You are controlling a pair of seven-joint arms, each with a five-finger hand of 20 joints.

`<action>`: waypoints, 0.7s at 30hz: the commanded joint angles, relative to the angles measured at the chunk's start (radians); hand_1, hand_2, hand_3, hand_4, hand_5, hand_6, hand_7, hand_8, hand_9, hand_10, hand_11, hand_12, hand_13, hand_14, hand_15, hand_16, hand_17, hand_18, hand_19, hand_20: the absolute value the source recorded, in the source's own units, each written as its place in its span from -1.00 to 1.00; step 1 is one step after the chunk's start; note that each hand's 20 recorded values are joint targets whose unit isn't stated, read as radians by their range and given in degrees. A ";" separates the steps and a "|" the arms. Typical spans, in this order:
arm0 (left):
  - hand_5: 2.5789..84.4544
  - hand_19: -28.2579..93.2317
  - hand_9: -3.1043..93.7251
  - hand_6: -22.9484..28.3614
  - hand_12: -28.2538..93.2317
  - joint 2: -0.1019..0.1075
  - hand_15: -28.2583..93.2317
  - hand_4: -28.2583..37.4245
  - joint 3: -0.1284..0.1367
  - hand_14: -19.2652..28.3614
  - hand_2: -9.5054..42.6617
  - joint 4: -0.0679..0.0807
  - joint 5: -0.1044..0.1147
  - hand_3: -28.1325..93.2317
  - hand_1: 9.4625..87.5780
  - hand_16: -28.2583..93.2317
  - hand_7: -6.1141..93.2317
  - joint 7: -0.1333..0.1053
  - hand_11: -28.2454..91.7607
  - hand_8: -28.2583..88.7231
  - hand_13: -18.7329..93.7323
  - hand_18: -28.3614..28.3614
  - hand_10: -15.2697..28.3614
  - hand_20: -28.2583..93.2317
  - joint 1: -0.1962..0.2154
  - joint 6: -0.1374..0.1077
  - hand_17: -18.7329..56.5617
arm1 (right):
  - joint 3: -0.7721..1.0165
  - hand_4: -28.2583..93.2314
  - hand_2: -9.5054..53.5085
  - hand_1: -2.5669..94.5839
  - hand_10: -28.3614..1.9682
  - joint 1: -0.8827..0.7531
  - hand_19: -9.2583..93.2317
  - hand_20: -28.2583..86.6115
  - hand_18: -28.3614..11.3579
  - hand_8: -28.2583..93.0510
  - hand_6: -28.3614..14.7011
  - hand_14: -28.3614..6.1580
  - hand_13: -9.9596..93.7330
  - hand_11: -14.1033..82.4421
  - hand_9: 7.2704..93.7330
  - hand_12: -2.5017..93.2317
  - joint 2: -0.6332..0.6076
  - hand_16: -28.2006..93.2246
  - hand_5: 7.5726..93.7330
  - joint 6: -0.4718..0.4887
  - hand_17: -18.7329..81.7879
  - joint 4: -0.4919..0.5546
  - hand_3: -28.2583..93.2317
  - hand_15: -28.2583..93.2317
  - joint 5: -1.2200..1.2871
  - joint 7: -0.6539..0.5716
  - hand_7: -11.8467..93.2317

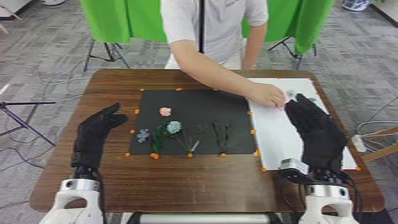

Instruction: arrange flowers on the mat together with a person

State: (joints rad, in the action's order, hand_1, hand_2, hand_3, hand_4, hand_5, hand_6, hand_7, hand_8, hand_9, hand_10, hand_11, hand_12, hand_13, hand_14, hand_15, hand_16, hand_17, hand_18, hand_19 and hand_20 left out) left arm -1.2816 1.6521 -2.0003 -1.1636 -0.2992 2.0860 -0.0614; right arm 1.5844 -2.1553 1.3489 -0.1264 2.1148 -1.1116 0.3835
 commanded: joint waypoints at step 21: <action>0.17 -0.41 0.10 0.07 -0.26 0.009 -0.19 -0.82 0.000 0.59 -0.57 0.008 0.002 0.58 -0.65 -0.49 -0.62 0.005 -0.16 -0.60 0.05 0.44 0.37 -0.19 -0.001 0.003 -0.24 | -0.010 -0.83 -0.62 -0.80 -0.02 0.006 -0.80 -0.08 -0.06 -0.68 0.32 -0.02 -0.09 -0.58 -0.04 -0.72 -0.008 -0.31 0.02 -0.011 -0.23 0.002 0.76 -0.33 -0.003 -0.001 -0.54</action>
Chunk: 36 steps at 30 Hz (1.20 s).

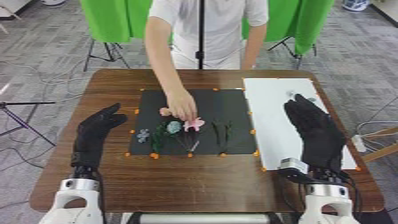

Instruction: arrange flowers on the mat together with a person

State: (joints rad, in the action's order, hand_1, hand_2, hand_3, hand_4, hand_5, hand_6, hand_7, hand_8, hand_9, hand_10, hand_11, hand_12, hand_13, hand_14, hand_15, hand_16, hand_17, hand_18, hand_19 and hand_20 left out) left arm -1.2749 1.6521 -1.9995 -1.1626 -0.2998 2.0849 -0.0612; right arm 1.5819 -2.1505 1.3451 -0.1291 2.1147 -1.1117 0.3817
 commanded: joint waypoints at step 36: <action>0.18 -0.42 0.09 0.07 -0.26 0.002 -0.20 -0.83 0.005 0.59 -0.60 0.005 0.003 0.60 -0.65 -0.49 -0.62 0.003 -0.16 -0.60 0.04 0.43 0.36 -0.19 0.006 0.000 -0.24 | -0.012 -0.83 -0.65 -0.78 -0.06 -0.003 -0.80 -0.08 -0.07 -0.68 0.30 -0.01 -0.08 -0.58 -0.02 -0.72 -0.007 -0.31 0.04 0.000 -0.23 0.001 0.76 -0.33 -0.006 0.002 -0.55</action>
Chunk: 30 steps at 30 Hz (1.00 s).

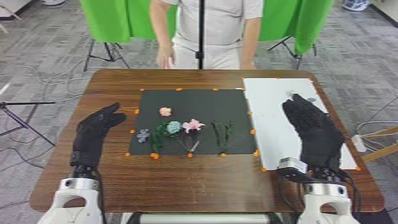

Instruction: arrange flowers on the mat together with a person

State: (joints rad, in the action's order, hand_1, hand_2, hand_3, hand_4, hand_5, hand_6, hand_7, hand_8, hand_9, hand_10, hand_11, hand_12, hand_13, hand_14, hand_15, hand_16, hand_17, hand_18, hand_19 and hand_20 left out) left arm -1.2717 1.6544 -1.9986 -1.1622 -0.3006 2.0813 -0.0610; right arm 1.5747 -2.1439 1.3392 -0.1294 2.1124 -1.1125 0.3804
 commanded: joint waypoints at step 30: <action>0.18 -0.42 0.10 0.07 -0.26 0.012 -0.19 -0.85 0.006 0.61 -0.59 0.005 -0.005 0.60 -0.65 -0.49 -0.62 0.026 -0.17 -0.60 0.03 0.43 0.38 -0.19 0.000 0.030 -0.25 | -0.119 -0.82 -1.00 -0.49 -0.10 0.666 -0.45 0.31 -0.25 -0.64 0.18 -0.10 0.34 -0.43 0.29 -0.54 -0.522 -0.18 0.02 0.084 0.12 -0.379 0.64 -0.24 -1.180 -0.644 -0.59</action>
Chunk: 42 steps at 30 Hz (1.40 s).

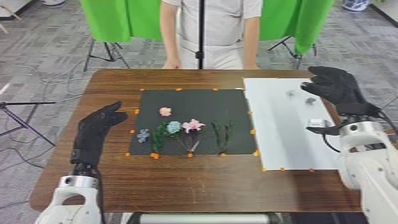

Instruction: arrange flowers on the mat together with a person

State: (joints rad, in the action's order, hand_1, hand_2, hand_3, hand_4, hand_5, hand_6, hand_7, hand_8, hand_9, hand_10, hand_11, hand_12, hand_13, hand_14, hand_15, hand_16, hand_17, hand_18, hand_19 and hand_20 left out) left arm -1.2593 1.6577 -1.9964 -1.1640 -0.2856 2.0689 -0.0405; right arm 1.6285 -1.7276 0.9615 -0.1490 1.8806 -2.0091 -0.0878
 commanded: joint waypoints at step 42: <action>0.16 -0.41 0.10 0.06 -0.26 -0.014 -0.20 -0.84 -0.009 0.60 -0.57 0.007 -0.006 0.58 -0.65 -0.48 -0.62 0.021 -0.18 -0.60 0.04 0.43 0.37 -0.20 0.001 0.025 -0.25 | -0.491 -0.99 -1.00 -0.18 0.24 0.551 -0.27 0.34 -0.20 -0.73 0.60 0.24 0.70 -0.45 0.65 -0.65 -0.080 -0.13 0.16 0.211 0.23 -0.652 0.70 -0.18 -0.462 -0.229 -0.42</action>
State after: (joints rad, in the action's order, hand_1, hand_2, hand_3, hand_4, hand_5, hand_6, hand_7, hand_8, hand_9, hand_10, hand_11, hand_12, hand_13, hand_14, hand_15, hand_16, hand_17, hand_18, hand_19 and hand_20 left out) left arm -1.2662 1.6600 -2.0008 -1.1659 -0.2773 2.0836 -0.0349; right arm 1.1567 -1.1789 0.8541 0.1308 1.2460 -2.4723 -0.3225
